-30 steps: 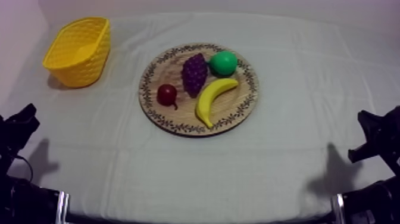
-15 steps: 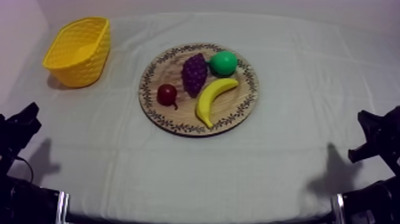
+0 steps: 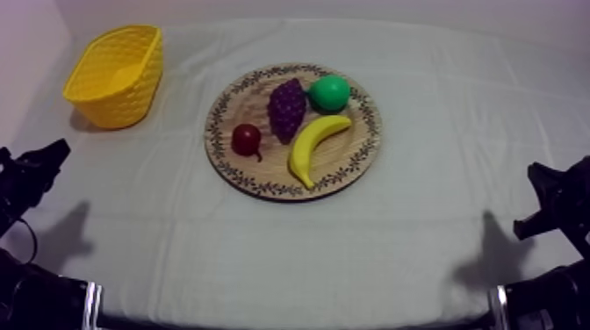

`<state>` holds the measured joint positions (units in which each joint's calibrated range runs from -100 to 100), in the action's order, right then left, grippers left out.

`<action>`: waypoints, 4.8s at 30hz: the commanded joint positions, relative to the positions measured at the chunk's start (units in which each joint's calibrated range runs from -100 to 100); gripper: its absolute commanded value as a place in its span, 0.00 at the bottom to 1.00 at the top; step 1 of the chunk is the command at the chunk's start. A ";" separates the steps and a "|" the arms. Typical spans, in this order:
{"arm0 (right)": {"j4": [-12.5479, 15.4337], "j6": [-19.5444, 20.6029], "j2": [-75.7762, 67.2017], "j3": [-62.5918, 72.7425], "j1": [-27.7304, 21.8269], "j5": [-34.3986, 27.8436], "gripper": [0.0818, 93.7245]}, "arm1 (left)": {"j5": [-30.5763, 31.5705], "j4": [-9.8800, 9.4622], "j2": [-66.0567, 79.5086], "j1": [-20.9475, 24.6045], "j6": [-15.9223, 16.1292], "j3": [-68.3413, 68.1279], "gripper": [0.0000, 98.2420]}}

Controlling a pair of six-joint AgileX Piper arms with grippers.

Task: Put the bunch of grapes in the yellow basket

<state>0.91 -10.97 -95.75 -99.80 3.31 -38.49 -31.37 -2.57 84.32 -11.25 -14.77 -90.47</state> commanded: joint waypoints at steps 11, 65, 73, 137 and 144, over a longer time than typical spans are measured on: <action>0.00 0.00 -0.01 0.02 0.06 0.03 0.00 | -11.11 4.51 -29.29 -0.82 0.68 22.04 0.00; 0.00 0.00 -0.01 0.02 0.06 0.03 0.00 | -50.71 1.54 -102.05 -19.98 -6.39 99.09 0.27; 0.00 0.00 -0.01 0.02 0.06 0.03 0.00 | -50.74 1.61 -104.24 -20.16 -6.19 100.48 0.62; 0.00 0.00 -0.01 0.02 0.06 0.03 0.00 | -59.69 1.91 -136.47 -18.75 -5.17 125.88 0.43; 0.00 0.00 -0.01 0.02 0.06 0.03 0.00 | -59.28 1.75 -126.23 -19.21 -3.66 120.92 0.43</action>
<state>0.91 -10.97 -95.75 -99.80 3.35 -38.49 -90.67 -0.74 -45.22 -30.43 -18.59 31.19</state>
